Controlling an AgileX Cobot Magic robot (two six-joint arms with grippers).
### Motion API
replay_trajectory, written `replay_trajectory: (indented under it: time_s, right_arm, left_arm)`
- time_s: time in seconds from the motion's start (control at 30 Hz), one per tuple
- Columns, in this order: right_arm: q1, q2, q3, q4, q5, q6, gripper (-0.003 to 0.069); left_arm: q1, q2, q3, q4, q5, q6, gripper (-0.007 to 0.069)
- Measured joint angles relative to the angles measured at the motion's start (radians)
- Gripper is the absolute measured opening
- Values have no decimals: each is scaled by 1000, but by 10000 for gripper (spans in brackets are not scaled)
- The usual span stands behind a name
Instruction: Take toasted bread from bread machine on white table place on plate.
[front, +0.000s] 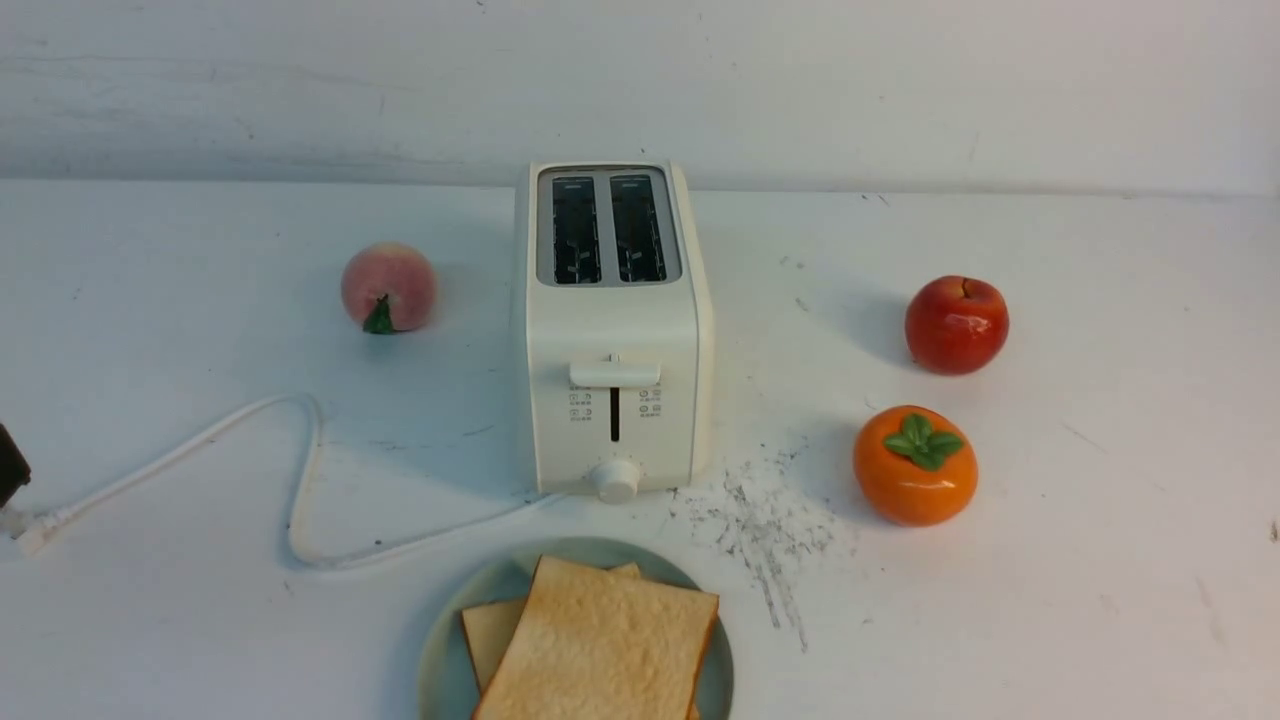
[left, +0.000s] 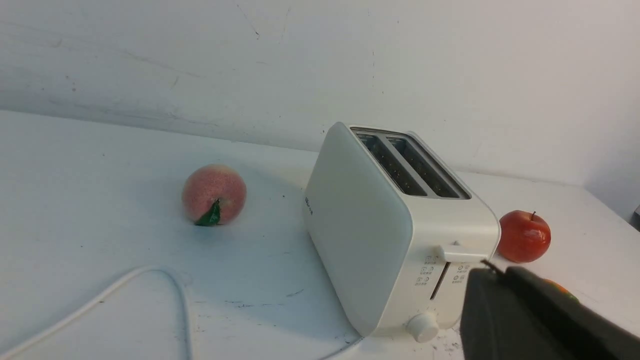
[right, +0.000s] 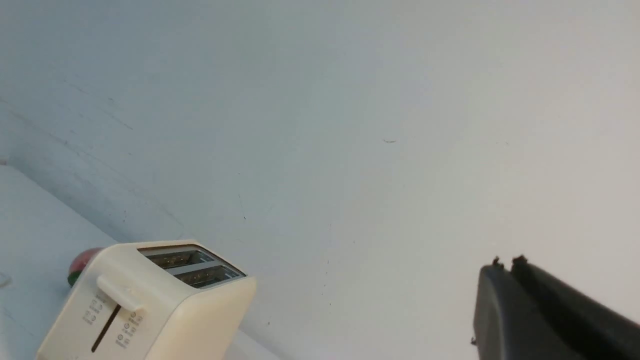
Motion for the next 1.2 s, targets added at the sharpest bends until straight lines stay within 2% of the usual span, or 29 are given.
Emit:
replay_trajectory:
  time_s: [0.13, 0.4, 0.53, 0.7, 1.2]
  right_arm:
    - [0, 0, 0, -44, 0, 0, 27]
    - [0, 0, 0, -66, -5, 0, 37]
    - [0, 0, 0, -67, -5, 0, 43]
    - [0, 0, 1, -67, -10, 0, 50]
    - [0, 0, 3, -67, -10, 0, 74]
  left_arm:
    - [7, -25, 51, 16, -9, 0, 1]
    - [212, -248, 348, 3, -9, 0, 8]
    - [282, -333, 464, 2, 3, 0, 11]
    - [294, -342, 487, 2, 99, 0, 17]
    - [294, -342, 487, -4, 107, 0, 23]
